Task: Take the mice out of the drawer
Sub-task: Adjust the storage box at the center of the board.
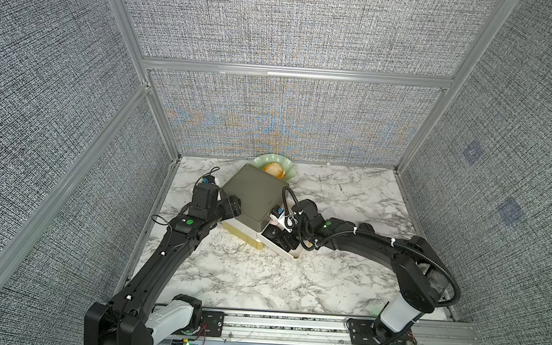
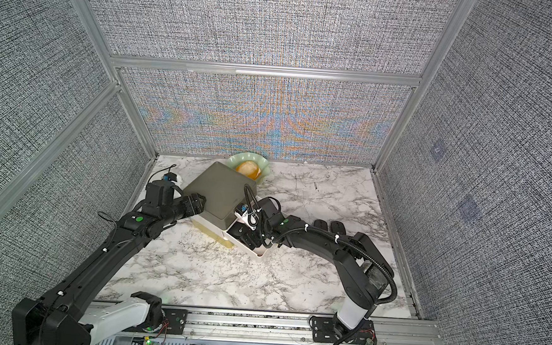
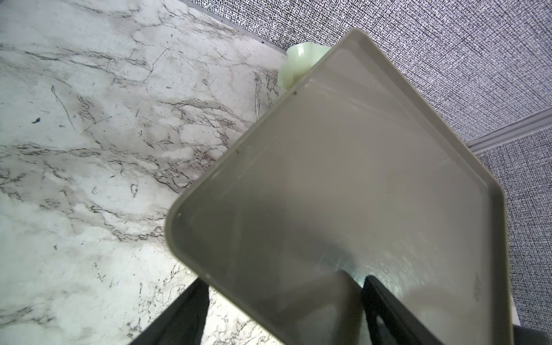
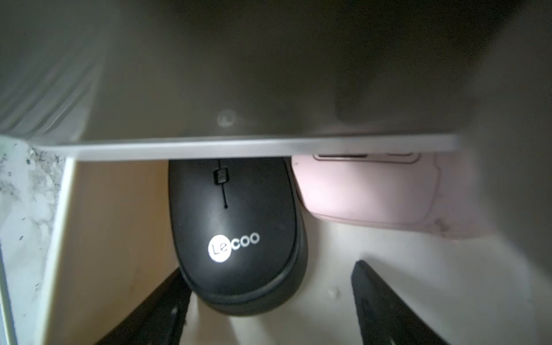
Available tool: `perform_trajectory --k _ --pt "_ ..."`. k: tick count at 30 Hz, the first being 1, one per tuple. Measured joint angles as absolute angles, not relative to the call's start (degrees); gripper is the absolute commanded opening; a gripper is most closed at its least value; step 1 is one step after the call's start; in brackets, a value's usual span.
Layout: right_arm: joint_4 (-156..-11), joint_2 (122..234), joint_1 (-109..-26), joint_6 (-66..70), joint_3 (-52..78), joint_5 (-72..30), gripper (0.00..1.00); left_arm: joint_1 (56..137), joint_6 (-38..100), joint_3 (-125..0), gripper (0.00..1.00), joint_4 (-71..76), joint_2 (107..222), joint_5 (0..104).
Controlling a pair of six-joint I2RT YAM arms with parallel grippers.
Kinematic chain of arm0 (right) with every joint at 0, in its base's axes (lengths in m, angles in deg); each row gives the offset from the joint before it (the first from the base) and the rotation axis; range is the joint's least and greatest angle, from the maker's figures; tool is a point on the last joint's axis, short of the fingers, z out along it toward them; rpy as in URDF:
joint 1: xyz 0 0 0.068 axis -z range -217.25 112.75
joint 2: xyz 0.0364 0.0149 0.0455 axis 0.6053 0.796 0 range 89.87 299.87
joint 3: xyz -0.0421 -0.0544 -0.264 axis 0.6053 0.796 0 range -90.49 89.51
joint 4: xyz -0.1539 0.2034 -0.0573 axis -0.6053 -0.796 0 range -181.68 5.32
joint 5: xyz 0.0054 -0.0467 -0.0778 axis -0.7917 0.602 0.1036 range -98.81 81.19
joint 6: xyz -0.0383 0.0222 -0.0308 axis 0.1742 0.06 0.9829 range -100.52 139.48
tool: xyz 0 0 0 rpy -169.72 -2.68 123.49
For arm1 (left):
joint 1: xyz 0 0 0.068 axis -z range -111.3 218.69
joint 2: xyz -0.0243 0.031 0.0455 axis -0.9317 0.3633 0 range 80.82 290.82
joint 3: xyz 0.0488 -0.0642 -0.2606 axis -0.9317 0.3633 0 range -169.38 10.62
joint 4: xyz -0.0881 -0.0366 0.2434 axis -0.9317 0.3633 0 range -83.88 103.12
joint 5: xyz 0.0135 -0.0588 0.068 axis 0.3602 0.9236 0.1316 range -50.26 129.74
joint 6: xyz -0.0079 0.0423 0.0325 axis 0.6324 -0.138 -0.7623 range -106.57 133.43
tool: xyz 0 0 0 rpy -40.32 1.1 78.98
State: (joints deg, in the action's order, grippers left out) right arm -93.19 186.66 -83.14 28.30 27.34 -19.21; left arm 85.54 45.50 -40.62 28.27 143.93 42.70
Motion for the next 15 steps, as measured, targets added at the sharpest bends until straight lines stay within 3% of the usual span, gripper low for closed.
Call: perform_trajectory --k 15 --pt "-92.2 187.1 -82.9 28.8 26.7 -19.8 0.83 85.5 45.2 -41.3 0.81 28.9 144.4 42.2"
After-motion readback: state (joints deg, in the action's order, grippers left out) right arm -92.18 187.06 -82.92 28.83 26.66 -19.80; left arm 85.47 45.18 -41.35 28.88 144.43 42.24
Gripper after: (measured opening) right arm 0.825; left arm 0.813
